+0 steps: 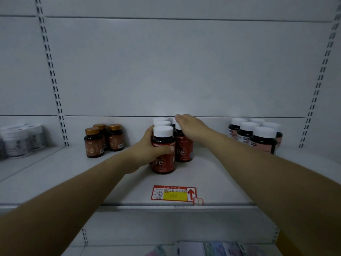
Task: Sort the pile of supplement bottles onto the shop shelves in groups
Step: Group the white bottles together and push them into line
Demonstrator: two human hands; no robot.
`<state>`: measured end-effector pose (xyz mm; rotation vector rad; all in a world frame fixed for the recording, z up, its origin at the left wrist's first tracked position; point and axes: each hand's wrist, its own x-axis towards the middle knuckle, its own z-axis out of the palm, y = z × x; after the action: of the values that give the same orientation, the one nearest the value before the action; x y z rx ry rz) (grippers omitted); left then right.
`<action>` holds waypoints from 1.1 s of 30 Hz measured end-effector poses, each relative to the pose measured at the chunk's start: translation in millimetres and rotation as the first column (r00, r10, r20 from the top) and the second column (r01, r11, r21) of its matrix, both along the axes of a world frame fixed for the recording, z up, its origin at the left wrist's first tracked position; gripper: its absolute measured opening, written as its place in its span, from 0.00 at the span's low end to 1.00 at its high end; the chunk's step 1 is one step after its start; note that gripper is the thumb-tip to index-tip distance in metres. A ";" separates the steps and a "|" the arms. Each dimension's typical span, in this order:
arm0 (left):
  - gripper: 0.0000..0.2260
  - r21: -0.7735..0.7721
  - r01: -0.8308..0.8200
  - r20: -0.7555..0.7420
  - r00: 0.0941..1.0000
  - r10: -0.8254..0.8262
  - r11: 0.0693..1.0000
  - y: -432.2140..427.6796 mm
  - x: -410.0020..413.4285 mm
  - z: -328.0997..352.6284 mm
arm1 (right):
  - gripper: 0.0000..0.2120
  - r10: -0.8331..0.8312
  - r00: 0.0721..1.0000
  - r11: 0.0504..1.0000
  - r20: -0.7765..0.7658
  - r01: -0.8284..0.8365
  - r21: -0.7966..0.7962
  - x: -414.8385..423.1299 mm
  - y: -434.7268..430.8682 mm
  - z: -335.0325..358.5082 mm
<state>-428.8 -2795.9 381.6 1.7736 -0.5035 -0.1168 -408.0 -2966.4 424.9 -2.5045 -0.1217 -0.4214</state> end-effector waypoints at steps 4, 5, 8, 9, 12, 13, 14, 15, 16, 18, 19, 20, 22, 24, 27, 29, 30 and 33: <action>0.38 0.020 -0.090 -0.018 0.996 0.090 0.996 6.9 6.8 4.5 | 0.21 -0.046 0.999 0.999 -0.007 0.046 0.028 2.7 -2.1 14.5; 0.38 0.012 -0.104 -0.017 0.994 0.104 0.995 8.4 9.3 5.9 | 0.21 -0.051 0.998 0.999 -0.031 0.051 0.006 4.1 -1.9 15.1; 0.36 -0.004 -0.094 -0.025 0.995 0.094 0.996 11.6 15.4 7.7 | 0.18 -0.045 0.995 0.998 -0.084 0.041 -0.054 8.9 2.8 12.8; 0.37 0.004 -0.075 -0.029 0.997 0.075 0.997 12.2 16.6 7.8 | 0.17 -0.060 0.995 0.993 -0.083 0.051 -0.102 13.7 4.2 11.4; 0.43 0.034 -0.001 -0.045 0.999 0.002 0.999 10.8 15.8 6.2 | 0.13 -0.074 0.996 0.972 -0.045 0.062 -0.225 19.6 6.1 9.8; 0.41 0.032 0.008 -0.047 0.999 -0.007 0.999 9.2 14.9 5.3 | 0.13 -0.068 0.997 0.958 -0.038 0.055 -0.283 22.4 5.0 9.0; 0.40 0.023 0.007 -0.049 0.999 -0.006 1.000 8.0 14.9 4.6 | 0.12 -0.062 0.998 0.941 -0.026 0.050 -0.333 23.3 4.6 8.4; 0.39 0.020 0.003 -0.048 0.999 -0.002 1.000 7.1 15.3 4.6 | 0.12 -0.057 0.998 0.926 -0.015 0.047 -0.373 25.7 3.9 8.0; 0.38 0.026 0.002 -0.045 0.999 0.000 1.000 7.1 15.5 4.9 | 0.11 -0.053 0.999 0.915 -0.006 0.046 -0.401 28.1 3.6 6.8; 0.38 0.042 0.001 -0.037 0.999 0.000 0.999 6.7 14.7 6.5 | 0.08 -0.050 0.999 0.897 0.016 0.052 -0.439 29.5 3.3 5.2; 0.38 0.045 0.001 -0.028 1.000 0.001 0.999 6.5 14.7 6.6 | 0.08 -0.051 0.998 0.890 0.025 0.057 -0.452 30.4 2.8 4.6; 0.38 0.042 -0.004 -0.011 1.000 0.005 0.999 6.2 13.9 6.1 | 0.08 -0.053 0.998 0.885 0.026 0.059 -0.461 30.3 2.6 4.5; 0.41 0.048 0.005 0.033 0.999 -0.006 0.999 3.9 10.6 5.1 | 0.08 -0.056 0.998 0.876 0.024 0.060 -0.479 31.8 3.1 4.3; 0.42 0.063 0.034 0.056 0.998 -0.038 0.997 2.2 9.6 4.4 | 0.06 -0.070 0.997 0.879 0.024 0.072 -0.471 32.8 5.7 4.9; 0.38 0.070 0.044 0.070 0.996 -0.049 0.997 3.4 10.6 5.5 | 0.10 -0.081 0.997 0.901 0.017 0.080 -0.427 33.1 6.6 4.0; 0.35 0.067 0.063 0.073 0.995 -0.068 0.996 4.5 10.0 7.5 | 0.11 -0.073 0.997 0.906 0.022 0.076 -0.416 32.1 5.1 2.6; 0.35 0.069 0.071 0.075 0.994 -0.076 0.995 4.8 10.0 8.0 | 0.11 -0.074 0.997 0.907 0.026 0.078 -0.413 30.8 4.9 2.2; 0.33 0.087 0.076 0.067 0.994 -0.082 0.993 6.3 9.4 9.2 | 0.10 -0.087 0.996 0.940 0.010 0.086 -0.330 29.5 5.7 3.0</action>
<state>-419.4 -2789.6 390.9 1.8453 -0.6283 -0.1333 -378.5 -2960.7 427.9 -2.8499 -0.0861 -0.4634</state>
